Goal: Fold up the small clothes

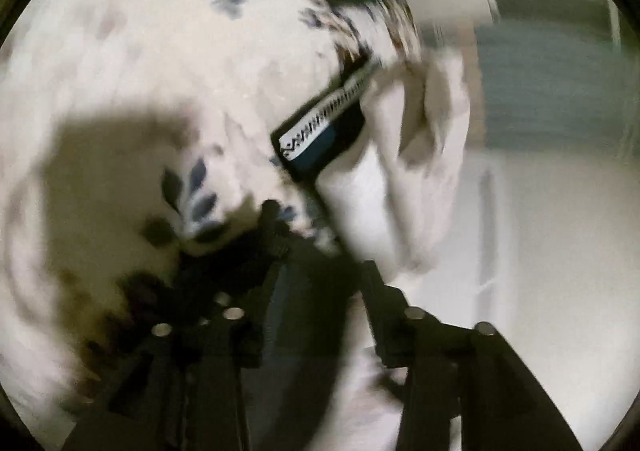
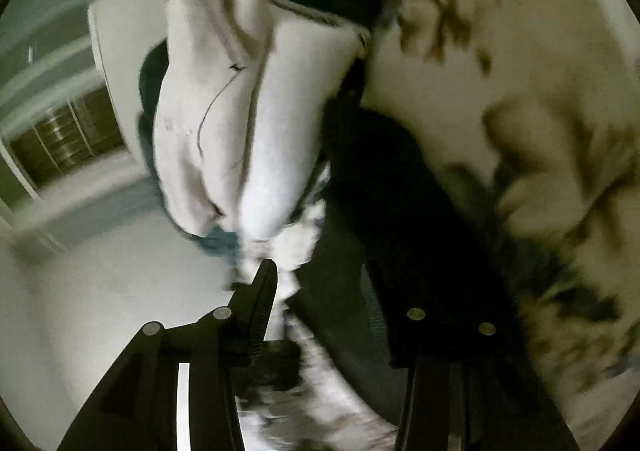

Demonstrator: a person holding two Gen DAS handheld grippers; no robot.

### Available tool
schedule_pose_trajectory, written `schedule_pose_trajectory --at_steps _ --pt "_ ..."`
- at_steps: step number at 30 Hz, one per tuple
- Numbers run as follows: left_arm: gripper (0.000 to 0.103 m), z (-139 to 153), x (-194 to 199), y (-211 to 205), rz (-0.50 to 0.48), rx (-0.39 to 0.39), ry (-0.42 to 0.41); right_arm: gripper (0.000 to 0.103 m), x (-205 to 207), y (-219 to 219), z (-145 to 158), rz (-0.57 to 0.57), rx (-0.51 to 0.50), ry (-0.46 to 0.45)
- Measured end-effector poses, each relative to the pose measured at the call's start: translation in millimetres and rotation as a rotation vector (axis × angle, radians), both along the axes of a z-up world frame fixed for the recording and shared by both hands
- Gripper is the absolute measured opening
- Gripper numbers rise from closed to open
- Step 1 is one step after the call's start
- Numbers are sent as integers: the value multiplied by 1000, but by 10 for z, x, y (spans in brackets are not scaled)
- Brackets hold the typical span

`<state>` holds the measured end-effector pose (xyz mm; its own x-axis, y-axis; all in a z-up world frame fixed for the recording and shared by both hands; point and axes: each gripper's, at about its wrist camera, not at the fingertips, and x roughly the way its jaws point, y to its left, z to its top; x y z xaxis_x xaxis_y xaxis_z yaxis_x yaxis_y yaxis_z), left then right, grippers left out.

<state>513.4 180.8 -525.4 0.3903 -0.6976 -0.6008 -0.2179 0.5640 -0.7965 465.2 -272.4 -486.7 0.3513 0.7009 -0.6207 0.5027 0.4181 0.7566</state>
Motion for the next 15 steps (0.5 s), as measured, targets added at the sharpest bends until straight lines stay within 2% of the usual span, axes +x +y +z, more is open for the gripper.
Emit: schedule_pose_trajectory --at_steps 2,4,5,7,8,9,10,11,13,15 --pt "52 43 -27 -129 -90 129 -30 51 54 123 56 98 -116 -14" --pt "52 10 -33 -297 -182 236 -43 51 110 330 70 232 -227 -24" --pt "51 -20 -27 -379 -217 280 -52 51 162 487 60 312 -316 -27" --pt "48 -44 -31 -457 -247 328 -79 51 210 659 4 389 -403 -32" --pt "22 -31 -17 -491 -257 348 -103 51 267 787 -62 436 -454 -32" --pt "3 -12 5 -511 -269 371 -117 51 300 862 -112 463 -486 -34" --pt "0 0 48 -516 -276 354 -126 39 294 882 -130 473 -504 -38" --pt "0 51 67 -502 -274 334 -143 6 303 912 -143 482 -533 -41" --pt "0 205 105 -492 -260 342 -193 6 265 858 -54 440 -544 -67" --pt "0 282 189 -475 -247 323 -207 6 146 692 133 361 -542 -101"
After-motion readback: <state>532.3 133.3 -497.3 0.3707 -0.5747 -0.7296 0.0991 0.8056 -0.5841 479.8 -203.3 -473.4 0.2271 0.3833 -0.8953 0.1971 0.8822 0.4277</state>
